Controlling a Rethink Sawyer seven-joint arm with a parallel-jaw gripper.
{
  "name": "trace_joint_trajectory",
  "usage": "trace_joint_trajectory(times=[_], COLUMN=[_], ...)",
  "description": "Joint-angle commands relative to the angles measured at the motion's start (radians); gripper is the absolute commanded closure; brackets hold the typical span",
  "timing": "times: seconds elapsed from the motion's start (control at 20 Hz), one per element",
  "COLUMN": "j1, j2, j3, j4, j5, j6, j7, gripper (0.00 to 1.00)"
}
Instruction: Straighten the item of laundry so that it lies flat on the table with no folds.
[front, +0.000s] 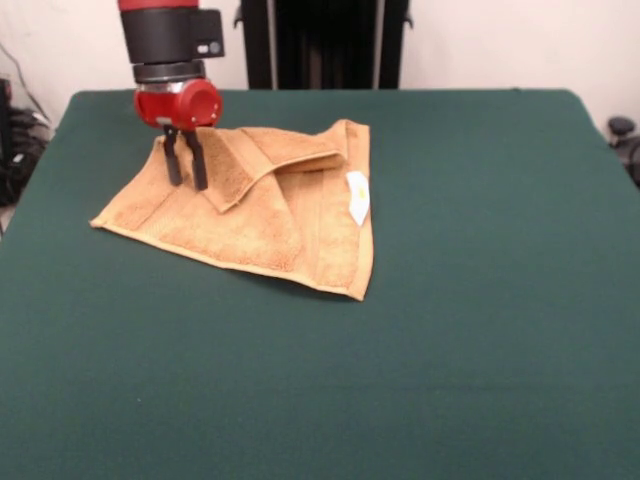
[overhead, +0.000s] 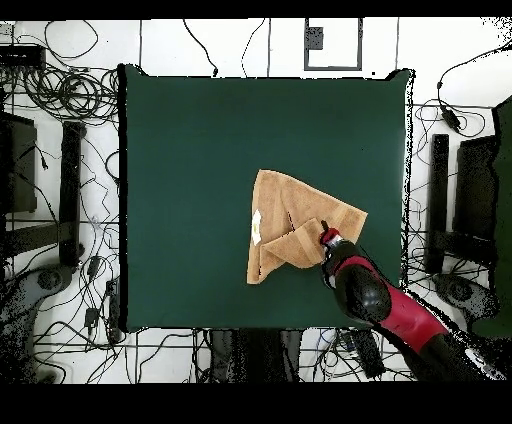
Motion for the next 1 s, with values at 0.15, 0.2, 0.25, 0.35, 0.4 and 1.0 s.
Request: trace_joint_trajectory(times=[0.15, 0.2, 0.25, 0.35, 0.4, 1.0], j1=[0.046, 0.047, 0.049, 0.05, 0.049, 0.073], j2=[-0.047, -0.051, -0.057, -0.076, -0.083, -0.138], j3=[0.024, 0.024, 0.023, 0.023, 0.024, -0.014], j4=[0.026, 0.025, 0.024, 0.022, 0.018, -0.063], j5=[0.135, 0.139, 0.142, 0.154, 0.159, 0.193], j6=[0.294, 0.308, 0.323, 0.378, 0.406, 0.782], j7=[0.123, 0.118, 0.115, 0.107, 0.1, 0.055], gripper=[0.0, 0.0, 0.0, 0.0, 0.0, 0.0])
